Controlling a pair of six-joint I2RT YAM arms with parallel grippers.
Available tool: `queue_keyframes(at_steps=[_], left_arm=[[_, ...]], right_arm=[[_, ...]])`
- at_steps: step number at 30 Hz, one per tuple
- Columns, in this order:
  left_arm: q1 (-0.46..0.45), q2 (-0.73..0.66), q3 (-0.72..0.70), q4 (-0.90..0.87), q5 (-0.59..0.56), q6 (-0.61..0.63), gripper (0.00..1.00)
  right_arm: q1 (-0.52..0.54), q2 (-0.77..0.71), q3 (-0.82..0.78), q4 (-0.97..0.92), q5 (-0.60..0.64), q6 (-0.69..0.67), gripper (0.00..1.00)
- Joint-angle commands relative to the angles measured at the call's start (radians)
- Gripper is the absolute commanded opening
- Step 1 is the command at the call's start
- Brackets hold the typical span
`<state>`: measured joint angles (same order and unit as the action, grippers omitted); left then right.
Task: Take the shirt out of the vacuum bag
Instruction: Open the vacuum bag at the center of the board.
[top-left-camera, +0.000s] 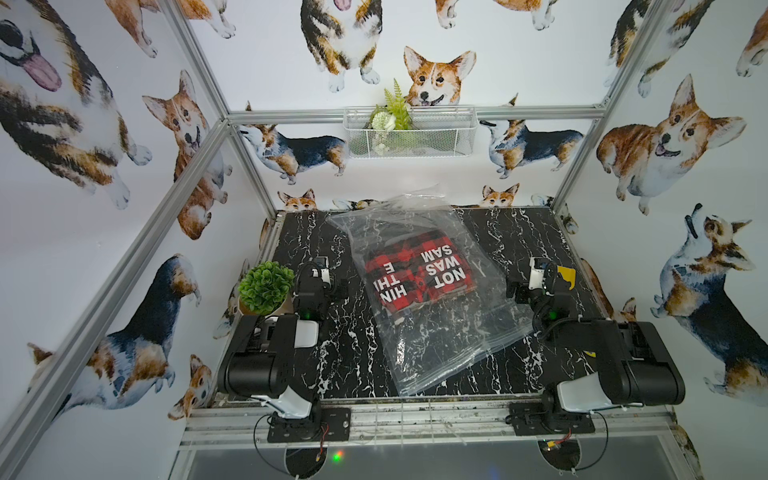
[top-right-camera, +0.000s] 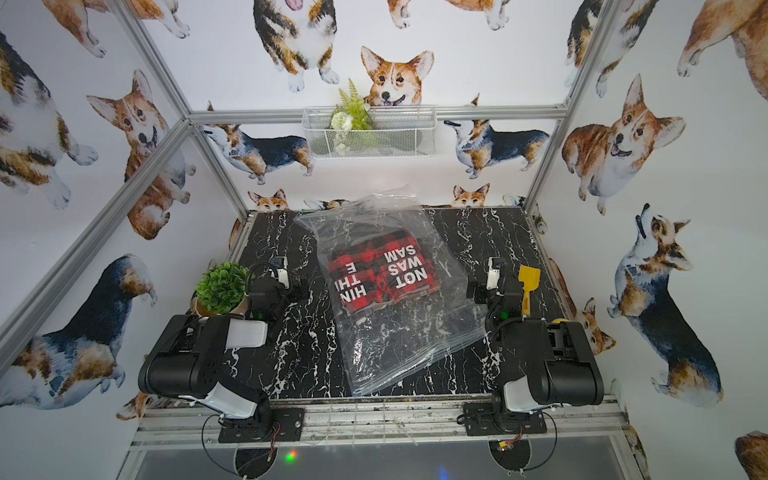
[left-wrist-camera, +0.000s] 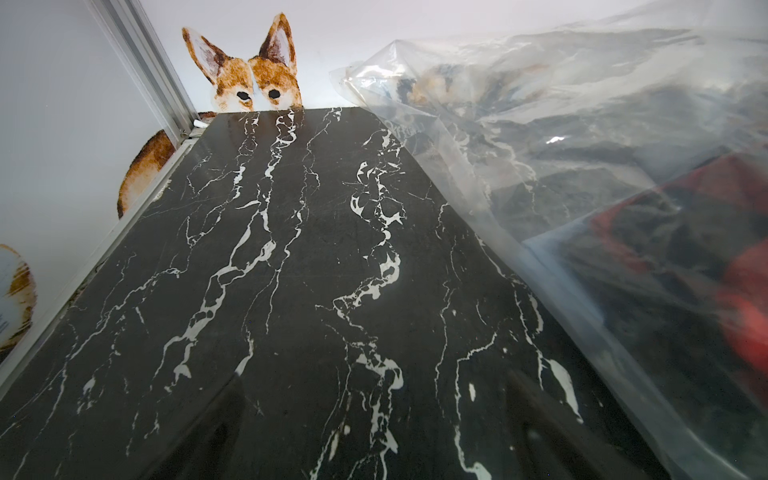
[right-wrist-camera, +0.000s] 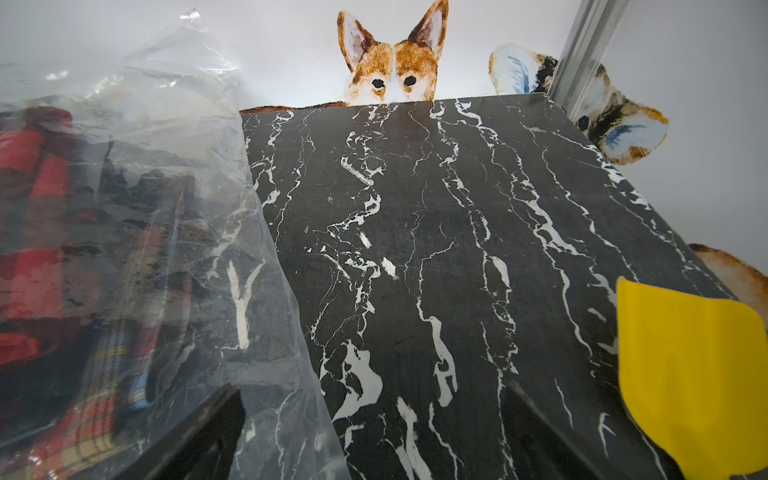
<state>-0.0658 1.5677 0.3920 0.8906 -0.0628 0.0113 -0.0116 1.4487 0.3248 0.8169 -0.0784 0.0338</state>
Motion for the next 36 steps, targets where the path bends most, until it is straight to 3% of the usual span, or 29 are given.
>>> queue_keyframes(at_steps=[1,21,28,32,34,36], left_arm=[[0.003,-0.001,0.001,0.012,0.001,0.016,1.00],[0.002,-0.001,-0.013,0.036,0.044,0.030,1.00],[0.003,-0.004,-0.011,0.030,-0.010,0.015,1.00],[0.002,-0.057,-0.067,0.092,0.064,0.044,1.00],[-0.007,-0.127,-0.027,-0.036,0.092,0.061,1.00],[-0.009,-0.204,0.084,-0.303,0.125,0.064,1.00]], right_arm=[[0.000,0.001,0.005,0.005,-0.002,0.009,1.00],[-0.001,0.001,0.005,0.005,-0.002,0.009,1.00],[0.000,-0.001,0.000,0.011,0.000,0.008,1.00],[0.000,-0.107,0.003,-0.068,0.016,0.015,1.00],[-0.001,-0.189,0.026,-0.177,0.073,0.038,1.00],[0.000,-0.264,0.048,-0.258,0.143,0.065,1.00]])
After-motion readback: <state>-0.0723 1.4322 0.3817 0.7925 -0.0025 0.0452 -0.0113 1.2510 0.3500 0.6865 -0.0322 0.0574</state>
